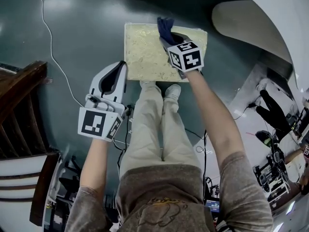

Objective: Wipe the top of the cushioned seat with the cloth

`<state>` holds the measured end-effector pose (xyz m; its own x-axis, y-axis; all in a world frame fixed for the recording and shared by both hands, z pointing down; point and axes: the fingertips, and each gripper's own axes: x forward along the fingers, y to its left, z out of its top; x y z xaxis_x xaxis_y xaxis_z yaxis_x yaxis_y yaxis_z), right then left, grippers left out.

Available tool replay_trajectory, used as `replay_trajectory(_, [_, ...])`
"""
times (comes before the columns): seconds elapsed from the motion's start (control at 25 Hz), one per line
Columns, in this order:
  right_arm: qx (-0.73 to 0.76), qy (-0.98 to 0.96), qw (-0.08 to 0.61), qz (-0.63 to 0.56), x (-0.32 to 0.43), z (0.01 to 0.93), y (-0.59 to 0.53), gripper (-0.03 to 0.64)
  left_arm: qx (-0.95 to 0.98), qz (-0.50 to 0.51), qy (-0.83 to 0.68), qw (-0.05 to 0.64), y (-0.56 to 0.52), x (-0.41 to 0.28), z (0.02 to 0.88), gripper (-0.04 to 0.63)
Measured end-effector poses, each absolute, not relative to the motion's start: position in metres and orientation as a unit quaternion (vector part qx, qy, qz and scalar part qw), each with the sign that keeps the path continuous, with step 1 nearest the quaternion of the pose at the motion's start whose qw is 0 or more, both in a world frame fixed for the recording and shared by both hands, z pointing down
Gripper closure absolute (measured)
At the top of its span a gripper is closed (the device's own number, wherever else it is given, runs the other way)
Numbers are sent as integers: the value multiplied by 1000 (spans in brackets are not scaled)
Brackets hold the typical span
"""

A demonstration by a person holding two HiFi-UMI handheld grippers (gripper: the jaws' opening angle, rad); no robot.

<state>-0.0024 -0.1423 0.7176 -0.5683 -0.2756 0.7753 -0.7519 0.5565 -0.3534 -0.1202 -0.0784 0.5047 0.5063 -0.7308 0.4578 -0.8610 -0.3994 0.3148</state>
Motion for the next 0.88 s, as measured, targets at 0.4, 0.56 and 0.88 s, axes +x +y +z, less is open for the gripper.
replay_trajectory(0.4, [266, -831, 337, 354, -69, 719, -135, 505, 814, 123, -500, 270, -74, -136, 512, 577])
replay_trajectory(0.56, [237, -840, 334, 355, -95, 714, -119, 505, 809, 122, -505, 274, -66, -141, 512, 577])
replay_trajectory(0.88, [166, -862, 339, 339, -122, 698, -90, 503, 808, 113, -507, 278, -66, -138, 509, 577])
